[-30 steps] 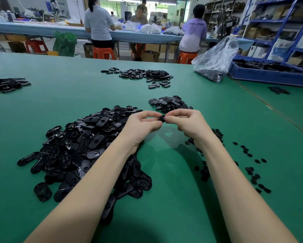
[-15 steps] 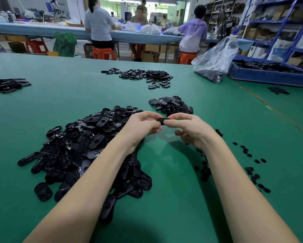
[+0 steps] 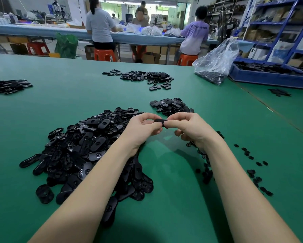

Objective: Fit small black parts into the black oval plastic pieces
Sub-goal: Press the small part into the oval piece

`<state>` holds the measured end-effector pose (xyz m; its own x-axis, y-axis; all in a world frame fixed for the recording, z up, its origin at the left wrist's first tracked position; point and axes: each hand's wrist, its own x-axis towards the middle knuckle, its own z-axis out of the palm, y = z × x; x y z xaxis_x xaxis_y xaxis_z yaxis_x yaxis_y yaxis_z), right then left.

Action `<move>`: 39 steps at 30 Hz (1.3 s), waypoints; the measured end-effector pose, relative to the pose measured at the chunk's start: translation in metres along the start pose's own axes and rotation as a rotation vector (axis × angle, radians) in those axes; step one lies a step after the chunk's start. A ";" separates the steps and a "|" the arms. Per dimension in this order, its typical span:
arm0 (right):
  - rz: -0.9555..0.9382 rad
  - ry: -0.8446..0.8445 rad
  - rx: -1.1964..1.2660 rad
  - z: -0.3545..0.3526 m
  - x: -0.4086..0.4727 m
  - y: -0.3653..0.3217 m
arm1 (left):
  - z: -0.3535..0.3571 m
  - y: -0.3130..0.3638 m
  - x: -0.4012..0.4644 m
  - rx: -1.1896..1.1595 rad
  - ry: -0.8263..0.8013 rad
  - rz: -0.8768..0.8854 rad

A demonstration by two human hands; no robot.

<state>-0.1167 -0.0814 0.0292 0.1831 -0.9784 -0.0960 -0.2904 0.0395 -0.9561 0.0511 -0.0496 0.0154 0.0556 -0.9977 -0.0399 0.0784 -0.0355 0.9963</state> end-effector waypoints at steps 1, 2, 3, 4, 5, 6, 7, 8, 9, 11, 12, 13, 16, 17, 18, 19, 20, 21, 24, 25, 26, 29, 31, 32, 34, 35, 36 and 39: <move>-0.009 0.013 -0.021 0.000 0.000 -0.001 | 0.001 0.001 0.000 0.030 0.017 0.001; -0.018 0.032 -0.039 0.001 -0.001 -0.001 | 0.002 0.001 -0.001 0.055 0.032 0.004; -0.027 0.052 -0.051 0.002 -0.001 -0.001 | 0.002 0.002 -0.001 0.068 0.043 0.008; -0.037 0.068 -0.061 0.003 -0.001 -0.001 | 0.002 0.002 -0.001 0.066 0.049 0.011; -0.047 0.078 -0.071 0.004 -0.001 -0.001 | 0.003 0.002 -0.001 0.055 0.050 0.011; -0.056 0.085 -0.079 0.005 -0.001 -0.001 | 0.003 0.001 -0.001 0.040 0.046 0.010; -0.062 0.089 -0.083 0.005 -0.001 -0.001 | 0.002 0.001 -0.002 0.030 0.040 0.011; -0.068 0.093 -0.082 0.006 -0.001 -0.001 | 0.002 0.002 -0.003 0.026 0.035 0.013; -0.073 0.097 -0.081 0.007 0.000 0.000 | 0.002 0.002 -0.003 0.028 0.032 0.017; -0.085 0.104 -0.088 0.007 0.001 0.001 | 0.001 0.001 -0.002 0.040 0.033 0.024; -0.091 0.108 -0.099 0.008 0.002 0.002 | 0.001 0.000 -0.002 0.043 0.030 0.025; -0.098 0.113 -0.112 0.008 0.002 0.003 | 0.002 -0.001 -0.002 0.041 0.027 0.025; -0.125 0.136 -0.148 0.009 0.004 0.005 | 0.003 -0.004 0.001 0.044 0.033 0.029; -0.136 0.142 -0.161 0.009 0.004 0.006 | 0.003 -0.005 0.002 0.052 0.041 0.031; -0.146 0.144 -0.173 0.009 0.004 0.006 | 0.003 -0.006 0.003 0.060 0.048 0.031; -0.156 0.143 -0.181 0.009 0.005 0.007 | 0.003 -0.008 0.004 0.071 0.056 0.029; -0.164 0.140 -0.185 0.009 0.005 0.008 | 0.003 -0.009 0.005 0.082 0.064 0.026; -0.171 0.136 -0.188 0.009 0.005 0.008 | 0.004 -0.011 0.006 0.092 0.073 0.026; -0.202 0.143 -0.225 0.011 0.006 0.009 | 0.005 -0.014 0.006 0.125 0.096 0.046; -0.224 0.149 -0.227 0.011 0.005 0.010 | 0.005 -0.013 0.006 0.116 0.098 0.055; -0.249 0.150 -0.213 0.010 0.005 0.010 | 0.004 -0.012 0.007 0.095 0.099 0.063; -0.324 0.098 -0.239 0.003 0.004 0.009 | 0.000 -0.009 0.008 0.052 0.107 0.065; -0.379 0.088 -0.334 -0.001 0.004 0.011 | 0.000 -0.010 0.008 0.038 0.110 0.046; -0.395 0.102 -0.381 -0.002 0.004 0.012 | 0.000 -0.011 0.008 0.017 0.104 0.038; -0.385 0.165 -0.446 -0.001 0.006 0.015 | 0.000 -0.012 0.009 0.002 0.097 0.028; -0.364 0.214 -0.470 -0.001 0.008 0.016 | 0.000 -0.012 0.010 0.034 0.106 0.033; -0.341 0.274 -0.492 -0.002 0.010 0.017 | -0.001 -0.012 0.011 0.085 0.122 0.048; -0.262 0.470 -0.528 -0.010 0.021 0.017 | -0.006 -0.011 0.015 0.187 0.155 0.089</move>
<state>-0.1270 -0.1034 0.0138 -0.0776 -0.9306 0.3577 -0.7256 -0.1933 -0.6604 0.0575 -0.0639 0.0034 0.2070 -0.9770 0.0514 -0.1180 0.0273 0.9926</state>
